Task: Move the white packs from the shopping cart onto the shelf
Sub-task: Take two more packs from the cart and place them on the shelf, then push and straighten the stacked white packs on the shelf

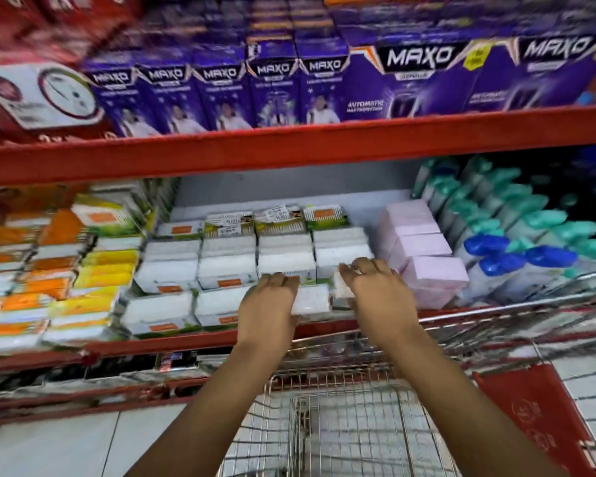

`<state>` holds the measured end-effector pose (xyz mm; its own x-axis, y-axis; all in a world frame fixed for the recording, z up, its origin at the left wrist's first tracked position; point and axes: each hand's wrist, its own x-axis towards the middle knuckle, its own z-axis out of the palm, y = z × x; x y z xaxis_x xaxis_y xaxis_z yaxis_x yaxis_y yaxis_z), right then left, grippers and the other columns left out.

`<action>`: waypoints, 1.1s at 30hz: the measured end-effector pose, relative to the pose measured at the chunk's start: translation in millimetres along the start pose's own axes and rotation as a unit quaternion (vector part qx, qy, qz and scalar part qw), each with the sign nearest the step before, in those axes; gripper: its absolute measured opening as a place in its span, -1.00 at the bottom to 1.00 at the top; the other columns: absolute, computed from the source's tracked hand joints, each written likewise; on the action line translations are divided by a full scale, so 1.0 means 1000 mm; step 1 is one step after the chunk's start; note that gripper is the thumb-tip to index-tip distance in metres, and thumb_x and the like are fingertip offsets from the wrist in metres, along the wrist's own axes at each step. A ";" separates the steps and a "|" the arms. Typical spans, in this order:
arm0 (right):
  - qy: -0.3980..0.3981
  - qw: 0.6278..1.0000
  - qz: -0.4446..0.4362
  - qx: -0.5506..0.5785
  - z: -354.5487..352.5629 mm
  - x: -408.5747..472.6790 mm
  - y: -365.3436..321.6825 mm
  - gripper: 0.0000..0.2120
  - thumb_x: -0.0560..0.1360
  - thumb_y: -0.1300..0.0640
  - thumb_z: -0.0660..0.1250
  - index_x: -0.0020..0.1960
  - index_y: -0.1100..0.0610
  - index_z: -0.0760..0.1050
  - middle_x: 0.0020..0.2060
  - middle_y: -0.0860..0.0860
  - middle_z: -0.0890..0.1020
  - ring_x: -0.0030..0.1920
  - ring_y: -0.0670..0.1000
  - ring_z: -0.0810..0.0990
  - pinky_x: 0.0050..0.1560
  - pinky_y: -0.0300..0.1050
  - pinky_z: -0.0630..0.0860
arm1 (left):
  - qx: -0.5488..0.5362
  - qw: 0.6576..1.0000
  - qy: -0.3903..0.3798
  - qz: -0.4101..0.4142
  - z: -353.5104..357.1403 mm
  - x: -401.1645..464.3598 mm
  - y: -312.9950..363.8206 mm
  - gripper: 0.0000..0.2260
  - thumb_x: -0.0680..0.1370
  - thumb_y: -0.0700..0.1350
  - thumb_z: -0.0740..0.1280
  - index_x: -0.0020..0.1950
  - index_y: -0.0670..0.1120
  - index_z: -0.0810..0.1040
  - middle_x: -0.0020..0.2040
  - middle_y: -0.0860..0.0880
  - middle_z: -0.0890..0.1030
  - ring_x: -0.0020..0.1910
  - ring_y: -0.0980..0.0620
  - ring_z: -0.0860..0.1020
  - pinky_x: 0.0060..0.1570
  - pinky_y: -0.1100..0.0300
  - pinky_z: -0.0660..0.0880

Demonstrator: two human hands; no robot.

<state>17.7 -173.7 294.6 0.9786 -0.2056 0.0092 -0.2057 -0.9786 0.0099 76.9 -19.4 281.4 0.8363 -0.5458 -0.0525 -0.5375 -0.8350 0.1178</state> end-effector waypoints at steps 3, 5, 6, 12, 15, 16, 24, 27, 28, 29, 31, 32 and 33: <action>-0.039 0.999 0.003 -0.015 0.013 0.016 -0.002 -0.45 0.42 0.34 0.35 0.38 0.09 0.37 0.26 0.08 0.50 0.27 0.12 0.43 0.18 -0.01 0.46 | 0.004 0.999 -0.034 -0.018 0.009 0.017 -0.001 -0.51 0.49 -0.18 0.40 0.40 -0.02 0.39 0.26 -0.03 0.50 0.30 -0.05 0.40 0.15 0.09 0.48; -0.055 0.998 0.003 -0.017 0.025 0.019 -0.004 -0.45 0.42 0.37 0.33 0.38 0.11 0.36 0.27 0.08 0.51 0.28 0.11 0.43 0.18 0.01 0.47 | 0.010 0.998 -0.054 -0.020 0.019 0.023 -0.003 -0.52 0.48 -0.20 0.40 0.38 -0.04 0.40 0.25 -0.06 0.51 0.28 -0.07 0.43 0.10 0.06 0.51; -0.060 0.998 0.001 -0.010 0.030 0.019 -0.005 -0.43 0.42 0.39 0.31 0.39 0.11 0.34 0.29 0.08 0.49 0.30 0.11 0.41 0.20 0.01 0.47 | 0.011 0.998 -0.059 -0.020 0.023 0.024 -0.003 -0.52 0.49 -0.20 0.40 0.39 -0.05 0.39 0.26 -0.07 0.50 0.28 -0.09 0.43 0.09 0.05 0.51; -0.017 0.997 0.031 0.075 0.039 0.000 -0.015 -0.39 0.49 0.28 0.31 0.49 0.03 0.25 0.46 0.00 0.34 0.45 0.05 0.29 0.37 -0.05 0.33 | -0.048 0.999 -0.013 0.006 0.026 0.010 -0.015 -0.43 0.54 -0.06 0.36 0.50 -0.04 0.22 0.44 -0.04 0.37 0.43 -0.04 0.31 0.34 0.11 0.34; 0.073 0.915 0.159 0.364 0.036 -0.020 -0.044 -0.52 0.53 0.16 0.34 0.43 0.10 0.38 0.39 0.04 0.46 0.37 0.06 0.42 0.41 -0.03 0.36 | -0.233 0.970 0.054 -0.042 0.022 -0.016 -0.034 -0.42 0.50 0.08 0.39 0.47 -0.04 0.33 0.41 0.01 0.42 0.38 0.01 0.39 0.28 0.20 0.37; 0.073 0.835 0.220 0.499 0.034 -0.027 -0.061 -0.55 0.52 0.15 0.37 0.39 0.11 0.42 0.34 0.05 0.51 0.32 0.06 0.47 0.38 0.01 0.40 | -0.329 0.938 0.065 -0.089 0.023 -0.027 -0.044 -0.45 0.49 0.06 0.41 0.43 -0.06 0.38 0.37 0.00 0.47 0.33 0.00 0.44 0.23 0.22 0.38; -0.134 0.339 0.375 0.853 0.035 -0.013 -0.177 -0.86 0.54 0.22 0.33 0.06 0.26 0.52 0.00 0.17 0.57 0.28 0.15 0.50 0.31 -0.10 0.43 | -0.760 0.453 0.067 -0.462 0.035 -0.056 -0.141 -0.61 0.54 -0.05 0.37 0.23 -0.29 0.50 0.17 -0.25 0.57 -0.06 -0.05 0.59 -0.10 0.21 0.61; -0.114 0.331 0.410 0.842 0.038 0.010 -0.204 -0.71 0.53 0.16 0.36 0.19 0.28 0.51 -0.20 0.07 0.49 -0.02 0.03 0.54 0.13 -0.16 0.51 | -0.772 0.418 0.040 -0.477 0.031 -0.048 -0.161 -0.67 0.51 0.01 0.40 0.10 -0.21 0.51 0.10 -0.23 0.56 -0.11 -0.04 0.61 -0.16 0.22 0.64; -0.099 0.334 0.425 0.835 0.039 0.016 -0.208 -0.61 0.52 0.14 0.37 0.28 0.28 0.47 -0.16 0.05 0.51 -0.18 -0.02 0.48 -0.01 -0.21 0.53 | -0.770 0.420 0.038 -0.480 0.030 -0.045 -0.164 -0.68 0.50 0.01 0.42 0.08 -0.20 0.51 0.10 -0.24 0.55 -0.10 -0.05 0.60 -0.09 0.20 0.63; -0.087 0.340 0.439 0.827 0.038 0.023 -0.215 -0.55 0.52 0.12 0.38 0.34 0.27 0.43 -0.02 0.06 0.56 -0.27 -0.07 0.41 -0.14 -0.25 0.49 | -0.768 0.419 0.039 -0.483 0.029 -0.041 -0.170 -0.66 0.49 0.00 0.43 0.11 -0.20 0.51 0.08 -0.23 0.54 -0.12 -0.05 0.59 -0.08 0.19 0.62; -0.071 0.344 0.464 0.813 0.038 0.030 -0.220 -0.53 0.53 0.12 0.37 0.38 0.24 0.40 0.26 0.09 0.50 -0.24 -0.07 0.45 -0.18 -0.27 0.43 | -0.763 0.423 0.033 -0.488 0.026 -0.035 -0.175 -0.59 0.47 -0.02 0.45 0.21 -0.23 0.50 -0.04 -0.18 0.55 -0.25 -0.01 0.56 -0.29 0.20 0.63; -0.066 0.342 0.474 0.809 0.039 0.033 -0.223 -0.54 0.53 0.15 0.36 0.39 0.24 0.39 0.34 0.11 0.45 -0.08 -0.02 0.53 -0.06 -0.23 0.49 | -0.759 0.429 0.027 -0.489 0.026 -0.032 -0.179 -0.56 0.47 -0.03 0.46 0.24 -0.25 0.49 -0.12 -0.17 0.55 -0.28 0.01 0.54 -0.41 0.24 0.60; -0.060 0.340 0.482 0.805 0.040 0.035 -0.225 -0.55 0.54 0.17 0.34 0.39 0.25 0.39 0.39 0.11 0.41 0.14 0.04 0.54 0.14 -0.19 0.51 | -0.756 0.434 0.023 -0.489 0.026 -0.029 -0.181 -0.55 0.47 -0.05 0.46 0.25 -0.27 0.49 -0.17 -0.16 0.55 -0.30 0.01 0.54 -0.49 0.26 0.57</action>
<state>98.6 38.7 252.7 0.4749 -0.3446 -0.8098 -0.2550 0.8268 -0.5014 146.7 145.8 235.6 0.6048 0.0487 -0.7948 0.7335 0.3547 0.5799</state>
